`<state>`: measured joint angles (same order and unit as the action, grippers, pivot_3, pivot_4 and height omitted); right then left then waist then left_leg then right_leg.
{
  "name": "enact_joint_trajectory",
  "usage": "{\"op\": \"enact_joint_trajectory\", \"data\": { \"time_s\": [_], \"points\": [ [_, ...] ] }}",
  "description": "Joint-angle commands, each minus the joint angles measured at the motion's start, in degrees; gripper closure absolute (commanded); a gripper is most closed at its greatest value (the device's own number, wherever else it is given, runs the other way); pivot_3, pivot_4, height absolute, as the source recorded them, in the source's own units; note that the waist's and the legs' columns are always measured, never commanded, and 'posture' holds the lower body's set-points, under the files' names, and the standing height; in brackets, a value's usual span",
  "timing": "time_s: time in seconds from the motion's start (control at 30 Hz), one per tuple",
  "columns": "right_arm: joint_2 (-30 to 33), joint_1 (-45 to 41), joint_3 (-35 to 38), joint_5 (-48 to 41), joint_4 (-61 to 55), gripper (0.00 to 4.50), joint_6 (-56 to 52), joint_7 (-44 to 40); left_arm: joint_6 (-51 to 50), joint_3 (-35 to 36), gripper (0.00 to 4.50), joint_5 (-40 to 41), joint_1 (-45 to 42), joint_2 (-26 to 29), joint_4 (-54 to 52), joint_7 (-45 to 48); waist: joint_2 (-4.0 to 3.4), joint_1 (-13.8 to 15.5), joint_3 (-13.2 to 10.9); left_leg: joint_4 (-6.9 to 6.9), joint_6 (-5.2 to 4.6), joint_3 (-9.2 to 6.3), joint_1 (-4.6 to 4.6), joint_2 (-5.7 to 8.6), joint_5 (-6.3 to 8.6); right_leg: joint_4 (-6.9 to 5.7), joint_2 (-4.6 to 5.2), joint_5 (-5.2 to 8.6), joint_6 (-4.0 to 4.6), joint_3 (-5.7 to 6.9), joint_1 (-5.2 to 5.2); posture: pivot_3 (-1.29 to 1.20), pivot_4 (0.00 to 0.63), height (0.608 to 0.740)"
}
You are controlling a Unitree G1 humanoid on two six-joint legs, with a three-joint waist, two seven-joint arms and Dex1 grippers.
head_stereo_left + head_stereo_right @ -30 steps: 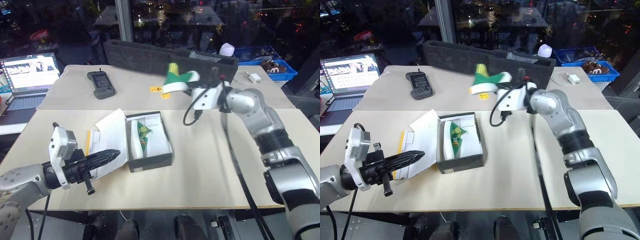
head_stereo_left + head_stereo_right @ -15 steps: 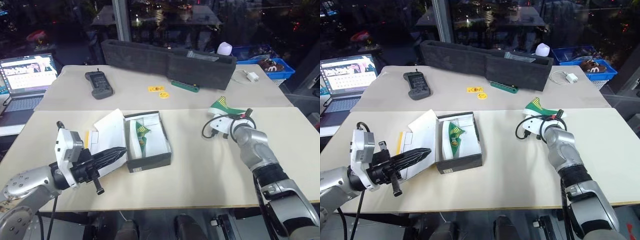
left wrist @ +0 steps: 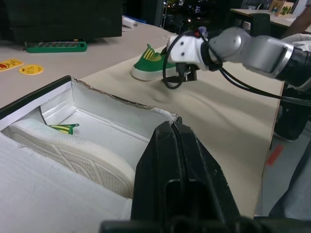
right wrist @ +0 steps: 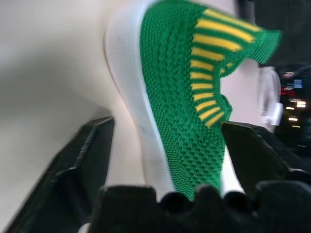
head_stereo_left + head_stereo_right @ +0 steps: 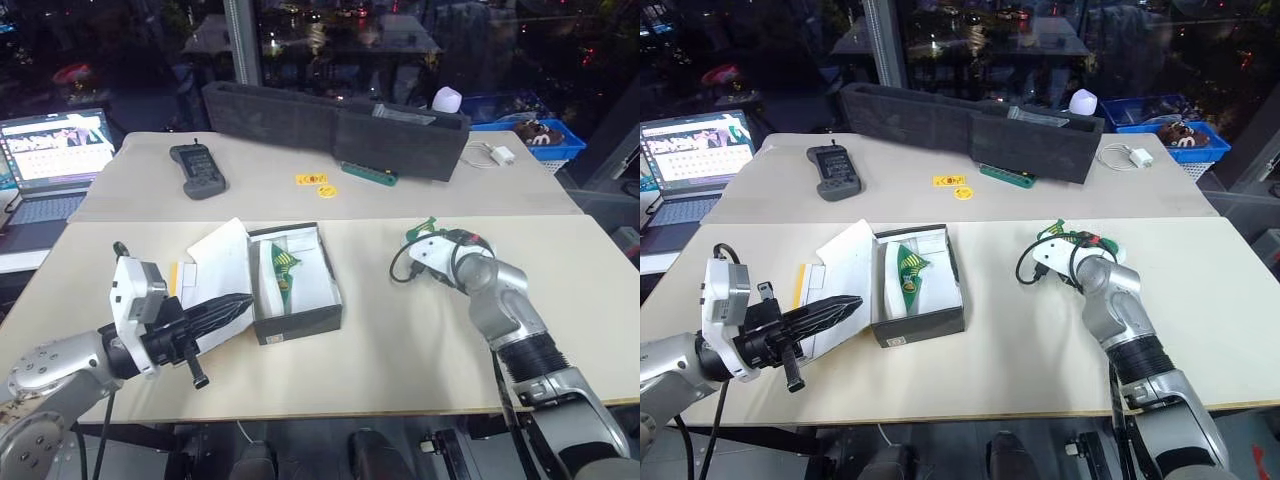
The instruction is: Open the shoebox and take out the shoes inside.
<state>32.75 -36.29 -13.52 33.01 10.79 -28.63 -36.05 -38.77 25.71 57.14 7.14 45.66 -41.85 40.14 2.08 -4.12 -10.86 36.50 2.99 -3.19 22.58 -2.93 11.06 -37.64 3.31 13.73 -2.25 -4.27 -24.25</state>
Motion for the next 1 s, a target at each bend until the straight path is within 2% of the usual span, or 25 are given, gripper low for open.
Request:
{"op": "enact_joint_trajectory", "data": {
  "time_s": [0.03,0.13,0.2,0.3,0.43,0.57,0.63,0.7,0.77,0.87,1.0],
  "points": [
    [4.82,-0.33,2.81,-7.68,-10.65,0.35,-4.09,-13.74,0.90,0.44,4.50,0.11,-0.55,0.76,-0.47,0.26,-0.01,0.13,-0.02,0.00,0.00,0.00,0.03,0.00,0.00,0.01,0.00,-0.02,-0.04,0.00,-0.02,0.00,0.150,0.715],
    [5.62,-2.45,5.48,-16.03,-18.29,0.35,-10.04,-21.75,1.00,0.64,4.50,-0.19,-0.59,0.88,-0.09,0.38,-0.10,0.05,-0.12,0.00,0.00,0.00,0.17,0.01,0.00,0.08,0.02,-0.07,-0.15,0.01,-0.08,0.00,0.150,0.715],
    [2.77,-6.16,8.86,-24.44,-24.32,0.35,-17.55,-25.84,1.05,0.81,4.50,-0.44,-0.76,1.01,0.33,0.43,-0.13,-0.24,-0.17,0.00,0.00,0.00,0.17,0.00,0.01,0.08,0.01,-0.07,-0.15,0.02,-0.11,0.00,0.150,0.715],
    [-4.56,-15.06,12.98,-34.84,-28.53,0.35,-28.14,-26.22,1.03,0.89,4.50,-0.53,-0.87,1.07,0.51,0.50,-0.16,-0.87,-0.21,-0.01,0.00,-0.02,0.13,-0.06,0.01,-0.06,-0.06,-0.09,-0.15,0.01,-0.15,0.00,0.150,0.715],
    [-14.08,-23.40,10.64,-39.37,-23.59,0.35,-34.34,-20.51,0.96,1.21,4.50,-0.67,-0.63,1.41,0.96,1.18,-0.08,-0.58,-0.16,-0.06,0.00,-0.13,0.04,-0.07,0.00,-0.16,-0.07,-0.06,-0.08,0.12,-0.12,0.00,0.150,0.715],
    [-16.82,-23.92,2.85,-39.35,-19.93,0.35,-31.75,-17.96,1.11,2.01,4.50,-1.04,-0.12,1.80,1.58,1.87,-0.09,0.20,-0.17,-0.05,0.00,-0.10,0.17,-0.04,0.00,0.04,0.00,-0.01,0.03,0.14,-0.11,0.00,0.150,0.715],
    [-15.92,-24.10,-2.12,-37.67,-18.20,0.35,-25.64,-18.32,1.24,3.09,4.50,-1.41,0.89,2.24,1.86,2.73,-0.10,0.30,-0.18,-0.04,0.00,-0.10,0.42,-0.01,0.00,0.10,0.03,-0.04,-0.01,0.14,-0.30,0.00,0.150,0.715],
    [-13.43,-23.72,-7.69,-34.72,-17.00,0.35,-12.50,-21.18,1.37,3.96,4.50,-1.87,1.45,2.53,2.30,3.10,-0.10,0.32,-0.18,-0.03,0.00,-0.09,0.78,-0.01,0.00,0.08,0.03,-0.13,-0.12,0.14,-0.67,0.00,0.150,0.715],
    [-10.98,-24.77,-12.19,-29.27,-13.02,0.35,7.61,-20.85,1.19,4.15,4.50,-1.54,1.54,2.47,2.08,2.98,-0.10,0.26,-0.18,-0.06,0.00,-0.09,0.95,-0.02,0.00,0.04,0.03,-0.15,-0.11,0.14,-0.88,0.00,0.150,0.715],
    [-10.62,-26.58,-13.02,-28.76,-8.52,0.35,24.84,-22.64,0.84,3.80,4.50,-1.19,1.39,2.28,1.53,2.46,-0.10,0.16,-0.18,-0.20,0.00,-0.09,0.92,-0.02,0.00,0.06,0.01,-0.12,-0.13,0.14,-0.91,0.00,0.150,0.715],
    [-9.31,-31.19,-19.73,-21.26,-0.85,0.35,54.95,-23.74,0.67,3.39,4.50,-0.97,1.06,2.12,1.37,1.87,-0.11,-0.19,-0.19,-0.21,0.01,-0.04,0.86,-0.04,0.00,0.05,0.00,-0.13,-0.14,0.12,-0.90,0.00,0.150,0.715]
  ]
}}
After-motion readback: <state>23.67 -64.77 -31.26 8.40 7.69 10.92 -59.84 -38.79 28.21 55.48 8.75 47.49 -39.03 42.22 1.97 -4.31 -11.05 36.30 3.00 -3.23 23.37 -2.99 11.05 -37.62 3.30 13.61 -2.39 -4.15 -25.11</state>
